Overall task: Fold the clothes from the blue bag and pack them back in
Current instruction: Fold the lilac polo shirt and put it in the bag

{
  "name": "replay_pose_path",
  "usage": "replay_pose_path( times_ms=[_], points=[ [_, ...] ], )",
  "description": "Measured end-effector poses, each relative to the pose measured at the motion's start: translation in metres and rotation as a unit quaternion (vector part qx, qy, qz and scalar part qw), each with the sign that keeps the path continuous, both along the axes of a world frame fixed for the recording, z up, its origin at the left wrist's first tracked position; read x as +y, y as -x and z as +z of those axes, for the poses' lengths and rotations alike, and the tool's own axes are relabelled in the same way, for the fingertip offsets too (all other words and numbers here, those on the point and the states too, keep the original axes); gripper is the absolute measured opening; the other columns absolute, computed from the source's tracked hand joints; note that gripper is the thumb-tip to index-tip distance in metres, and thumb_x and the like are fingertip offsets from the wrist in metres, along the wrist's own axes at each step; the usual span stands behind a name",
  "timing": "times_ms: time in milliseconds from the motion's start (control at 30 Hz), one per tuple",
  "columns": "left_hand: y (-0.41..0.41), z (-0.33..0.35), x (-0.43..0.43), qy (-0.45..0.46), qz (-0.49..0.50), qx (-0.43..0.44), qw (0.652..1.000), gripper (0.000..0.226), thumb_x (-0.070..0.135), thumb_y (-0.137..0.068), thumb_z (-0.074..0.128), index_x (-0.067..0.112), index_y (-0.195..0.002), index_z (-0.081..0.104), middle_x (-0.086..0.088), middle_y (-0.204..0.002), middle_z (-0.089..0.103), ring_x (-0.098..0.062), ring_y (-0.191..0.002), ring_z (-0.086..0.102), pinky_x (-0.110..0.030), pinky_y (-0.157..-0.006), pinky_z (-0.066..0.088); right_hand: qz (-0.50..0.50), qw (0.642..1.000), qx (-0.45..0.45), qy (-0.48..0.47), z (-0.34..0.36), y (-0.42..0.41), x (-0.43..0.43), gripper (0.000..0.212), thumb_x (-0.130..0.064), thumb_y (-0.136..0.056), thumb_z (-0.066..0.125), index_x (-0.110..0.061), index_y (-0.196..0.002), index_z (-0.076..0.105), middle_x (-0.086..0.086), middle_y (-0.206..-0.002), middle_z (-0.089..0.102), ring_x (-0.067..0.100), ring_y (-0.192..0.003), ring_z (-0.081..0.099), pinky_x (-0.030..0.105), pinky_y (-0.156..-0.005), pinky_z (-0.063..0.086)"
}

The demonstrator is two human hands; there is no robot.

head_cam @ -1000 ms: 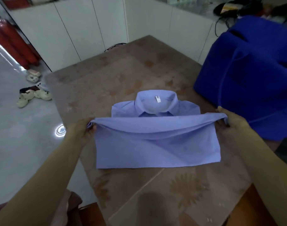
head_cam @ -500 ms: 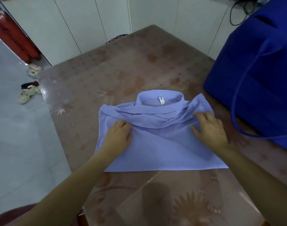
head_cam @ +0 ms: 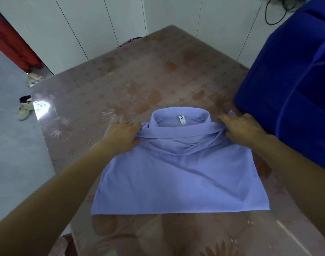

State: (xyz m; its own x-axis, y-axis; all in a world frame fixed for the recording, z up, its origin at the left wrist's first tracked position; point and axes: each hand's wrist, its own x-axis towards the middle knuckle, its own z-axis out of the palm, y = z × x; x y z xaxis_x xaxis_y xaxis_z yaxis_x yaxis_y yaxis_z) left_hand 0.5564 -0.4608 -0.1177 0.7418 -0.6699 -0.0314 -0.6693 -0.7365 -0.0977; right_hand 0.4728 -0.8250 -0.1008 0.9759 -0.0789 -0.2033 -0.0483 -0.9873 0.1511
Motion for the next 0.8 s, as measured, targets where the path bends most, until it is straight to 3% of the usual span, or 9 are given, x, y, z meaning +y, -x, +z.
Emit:
replay_pose_path(
  times_ms=[100,267,367,433,500,567,667,733,800],
  points=[
    [-0.009,0.002,0.017,-0.049,-0.046,-0.012,0.998,0.027,0.038,-0.071,0.049,0.014,-0.068,0.06,-0.009,-0.059,0.063,-0.031,-0.055,0.063,-0.033,-0.052,0.047,0.044,0.996,0.004,0.073,0.003,-0.001,-0.01,0.026,-0.021,-0.093,0.044,-0.015,-0.118,0.047,0.007,-0.122,0.055,0.028,-0.105,0.056,0.034,-0.081,0.033],
    [-0.028,0.008,0.035,0.019,-0.057,-0.008,0.998,0.049,0.045,-0.09,0.03,0.015,-0.075,0.066,-0.006,-0.072,0.067,-0.031,-0.068,0.064,-0.037,-0.062,0.053,0.057,0.99,0.013,0.127,0.027,-0.004,-0.026,0.026,-0.04,-0.096,0.037,-0.026,-0.105,0.057,-0.002,-0.108,0.058,0.02,-0.098,0.058,0.034,-0.087,0.033],
    [-0.028,0.008,0.033,0.061,0.036,-0.03,0.997,0.055,0.049,-0.09,0.023,0.012,-0.08,0.062,-0.015,-0.082,0.066,-0.037,-0.077,0.062,-0.044,-0.067,0.052,-0.039,0.996,-0.068,0.037,0.026,-0.003,-0.031,0.03,-0.036,-0.098,0.038,-0.018,-0.113,0.058,0.01,-0.11,0.059,0.031,-0.095,0.058,0.041,-0.089,0.04],
    [-0.019,0.007,0.023,0.125,0.168,-0.02,0.978,0.044,0.039,-0.093,0.03,0.008,-0.101,0.061,-0.021,-0.102,0.059,-0.042,-0.091,0.057,-0.049,-0.074,0.049,-0.112,0.985,-0.118,-0.057,0.017,-0.001,-0.025,0.038,-0.027,-0.096,0.046,-0.014,-0.131,0.047,0.019,-0.125,0.048,0.04,-0.101,0.054,0.048,-0.087,0.043],
    [0.002,0.005,0.002,0.206,0.242,-0.012,0.948,0.032,0.024,-0.093,0.042,0.003,-0.114,0.055,-0.023,-0.112,0.053,-0.044,-0.098,0.053,-0.051,-0.078,0.046,-0.095,0.974,-0.178,-0.103,0.008,0.006,-0.009,0.044,-0.027,-0.092,0.05,-0.009,-0.132,0.047,0.023,-0.129,0.045,0.044,-0.102,0.052,0.051,-0.084,0.044],
    [0.032,0.005,-0.023,0.239,0.156,-0.034,0.958,0.029,0.022,-0.09,0.044,0.002,-0.105,0.059,-0.02,-0.104,0.058,-0.04,-0.092,0.056,-0.048,-0.076,0.047,-0.018,0.964,-0.238,-0.115,-0.001,0.016,0.016,0.046,-0.036,-0.085,0.048,-0.006,-0.119,0.058,0.022,-0.12,0.053,0.043,-0.094,0.057,0.048,-0.077,0.047],
    [0.071,-0.012,-0.041,0.193,-0.123,-0.057,0.972,0.026,0.025,-0.091,0.044,0.009,-0.086,0.064,-0.01,-0.089,0.061,-0.031,-0.079,0.055,-0.04,-0.07,0.043,0.104,0.956,-0.246,-0.123,-0.017,0.036,0.054,0.044,-0.04,-0.081,0.043,-0.008,-0.106,0.06,0.017,-0.101,0.061,0.037,-0.081,0.062,0.043,-0.067,0.051],
    [0.073,-0.021,-0.041,0.152,-0.167,-0.037,0.974,0.024,0.028,-0.092,0.046,0.012,-0.09,0.064,-0.006,-0.094,0.062,-0.028,-0.081,0.055,-0.038,-0.071,0.044,0.127,0.954,-0.247,-0.116,-0.022,0.043,0.067,0.041,-0.038,-0.08,0.045,-0.013,-0.11,0.054,0.012,-0.088,0.064,0.034,-0.073,0.064,0.039,-0.061,0.05],
    [0.064,-0.021,-0.044,0.159,-0.105,-0.03,0.981,0.027,0.029,-0.09,0.045,0.012,-0.105,0.061,-0.007,-0.108,0.063,-0.03,-0.087,0.058,-0.037,-0.071,0.048,0.071,0.962,-0.229,-0.133,-0.018,0.036,0.07,0.045,-0.035,-0.085,0.052,-0.012,-0.124,0.052,0.015,-0.083,0.069,0.035,-0.069,0.066,0.04,-0.063,0.051]
  ],
)
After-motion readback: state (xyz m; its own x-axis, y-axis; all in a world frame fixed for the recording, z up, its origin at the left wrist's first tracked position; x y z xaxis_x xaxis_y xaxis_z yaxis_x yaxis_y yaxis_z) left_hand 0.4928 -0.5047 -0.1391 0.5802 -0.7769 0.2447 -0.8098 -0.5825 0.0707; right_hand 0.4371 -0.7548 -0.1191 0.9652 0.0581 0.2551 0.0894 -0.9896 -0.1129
